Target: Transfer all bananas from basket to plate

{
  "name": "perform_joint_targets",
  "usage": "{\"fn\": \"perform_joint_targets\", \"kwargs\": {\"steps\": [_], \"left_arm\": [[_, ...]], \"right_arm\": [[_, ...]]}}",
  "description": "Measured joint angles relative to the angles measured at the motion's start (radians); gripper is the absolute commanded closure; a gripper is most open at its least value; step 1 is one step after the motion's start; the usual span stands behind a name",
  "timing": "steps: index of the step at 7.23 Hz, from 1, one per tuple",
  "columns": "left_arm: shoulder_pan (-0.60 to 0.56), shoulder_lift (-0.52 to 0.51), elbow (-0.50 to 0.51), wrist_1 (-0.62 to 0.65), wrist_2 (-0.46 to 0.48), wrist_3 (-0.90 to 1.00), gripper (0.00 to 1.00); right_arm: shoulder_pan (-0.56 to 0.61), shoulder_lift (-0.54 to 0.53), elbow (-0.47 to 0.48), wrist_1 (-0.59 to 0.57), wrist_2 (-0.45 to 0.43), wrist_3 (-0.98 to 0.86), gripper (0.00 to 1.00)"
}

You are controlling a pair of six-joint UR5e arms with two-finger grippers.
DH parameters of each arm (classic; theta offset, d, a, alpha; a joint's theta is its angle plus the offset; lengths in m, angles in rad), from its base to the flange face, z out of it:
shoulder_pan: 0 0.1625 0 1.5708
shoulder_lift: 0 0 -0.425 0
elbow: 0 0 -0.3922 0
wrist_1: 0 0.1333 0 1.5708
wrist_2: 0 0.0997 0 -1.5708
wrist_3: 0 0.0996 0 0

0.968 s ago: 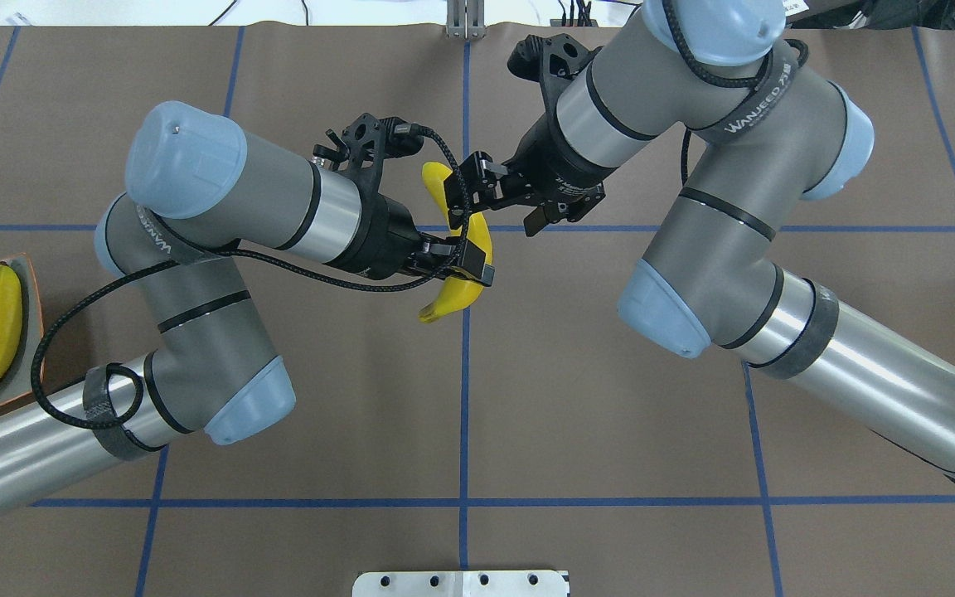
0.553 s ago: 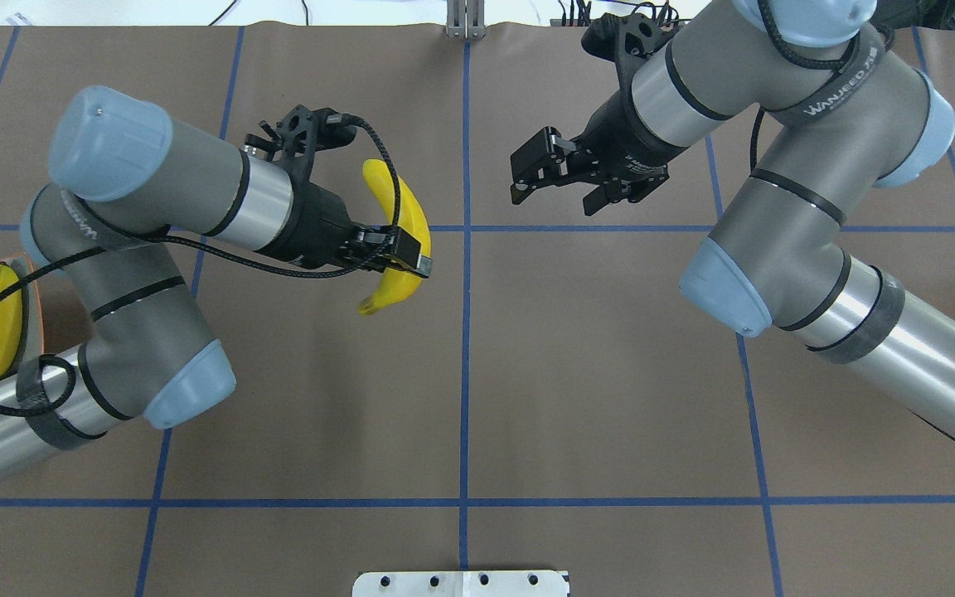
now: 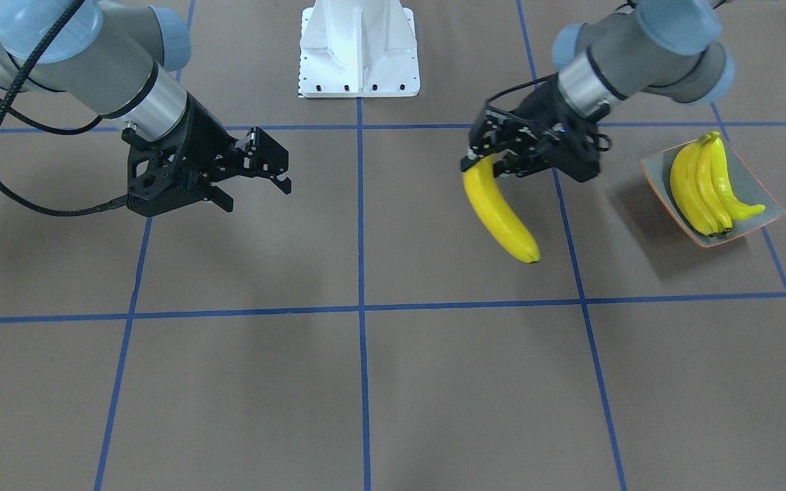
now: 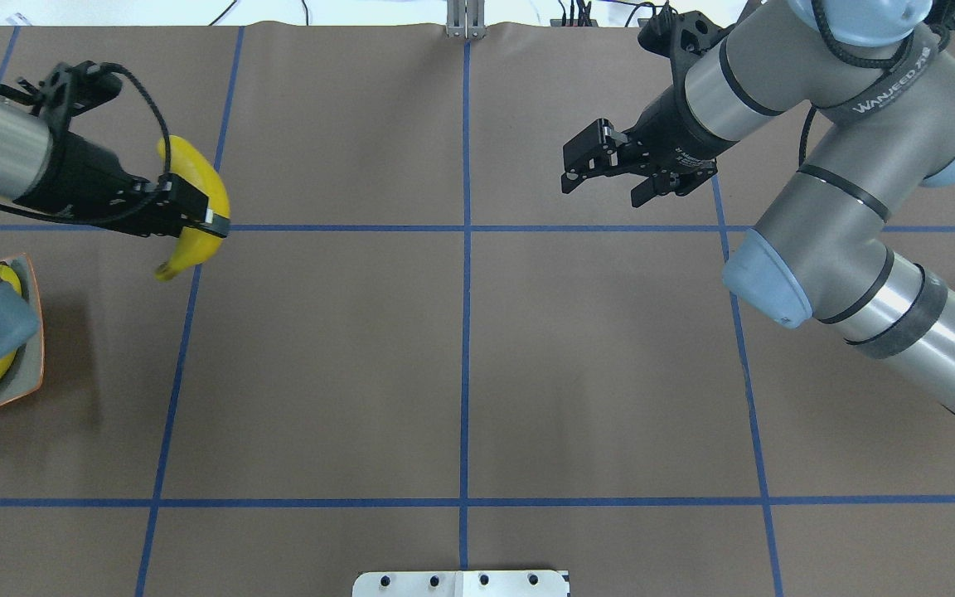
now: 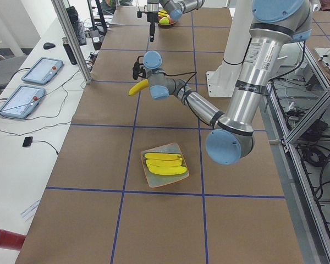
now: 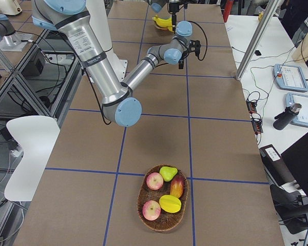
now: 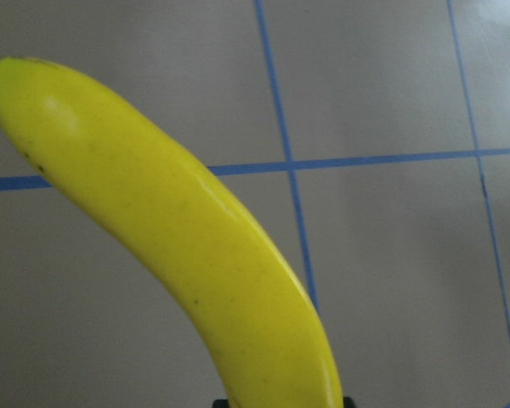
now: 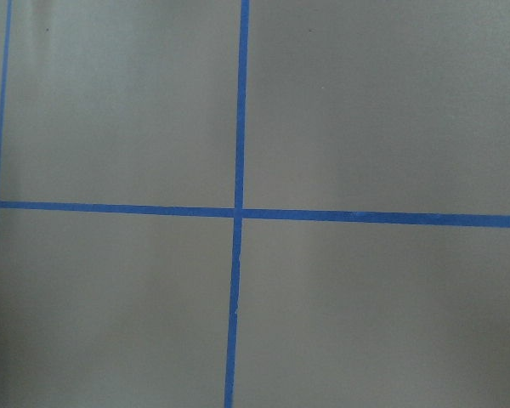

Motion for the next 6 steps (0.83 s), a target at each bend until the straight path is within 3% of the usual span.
{"fn": "perform_joint_targets", "kwargs": {"steps": [3, 6], "left_arm": [[-0.095, 0.24, -0.034, 0.001, -0.007, 0.244, 1.0], [-0.113, 0.398, -0.033, 0.004, 0.046, 0.439, 1.0]], "right_arm": [[0.0, -0.023, 0.007, 0.0, -0.03, 0.002, 0.0], [0.0, -0.031, 0.009, 0.0, -0.038, 0.004, 0.0]]}}
